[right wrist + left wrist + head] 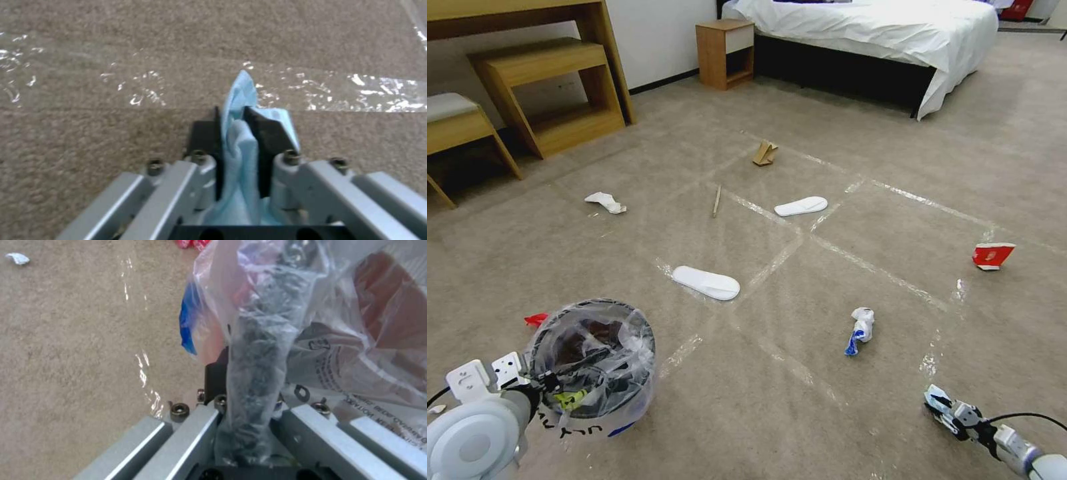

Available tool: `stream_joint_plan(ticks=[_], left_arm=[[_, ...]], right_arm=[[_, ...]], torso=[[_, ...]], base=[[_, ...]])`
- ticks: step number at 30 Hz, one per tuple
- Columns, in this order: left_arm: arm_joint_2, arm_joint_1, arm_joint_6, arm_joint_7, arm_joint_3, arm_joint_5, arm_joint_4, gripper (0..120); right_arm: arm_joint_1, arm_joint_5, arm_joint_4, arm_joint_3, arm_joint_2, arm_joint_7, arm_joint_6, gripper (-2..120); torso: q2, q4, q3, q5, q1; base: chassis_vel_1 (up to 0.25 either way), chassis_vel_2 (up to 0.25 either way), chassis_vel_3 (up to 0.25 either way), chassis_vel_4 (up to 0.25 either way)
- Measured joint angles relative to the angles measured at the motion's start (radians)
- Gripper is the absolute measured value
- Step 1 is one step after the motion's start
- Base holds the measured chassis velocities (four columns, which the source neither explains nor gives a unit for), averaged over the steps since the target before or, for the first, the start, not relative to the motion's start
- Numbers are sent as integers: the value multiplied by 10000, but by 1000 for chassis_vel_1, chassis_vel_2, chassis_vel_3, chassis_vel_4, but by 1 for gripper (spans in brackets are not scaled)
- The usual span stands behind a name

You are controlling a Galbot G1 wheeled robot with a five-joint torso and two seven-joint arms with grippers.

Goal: Pick up the trash bin and place the garbage on the floor into it.

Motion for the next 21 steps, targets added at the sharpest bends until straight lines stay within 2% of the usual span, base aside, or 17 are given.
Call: stream_joint_plan(ticks=[1,4,19,21], left_arm=[[0,0,0,0,0,0,0,0],[42,-18,-17,0,0,4,-4,0],[174,-72,-45,2,-52,-107,-5,0],[245,-85,-46,-17,-96,-275,-24,0]], right_arm=[[0,0,0,0,0,0,0,13],[53,110,37,-6,-24,-2,3,0],[163,555,362,-119,-210,-38,-48,0],[-70,886,988,309,-481,-98,-117,0]], torso=[[0,0,0,0,0],[-1,1,0,2,0],[0,0,0,1,-1],[0,0,0,2,0]], base=[[0,0,0,0],[0,0,0,0],[0,0,0,0],[0,0,0,0]])
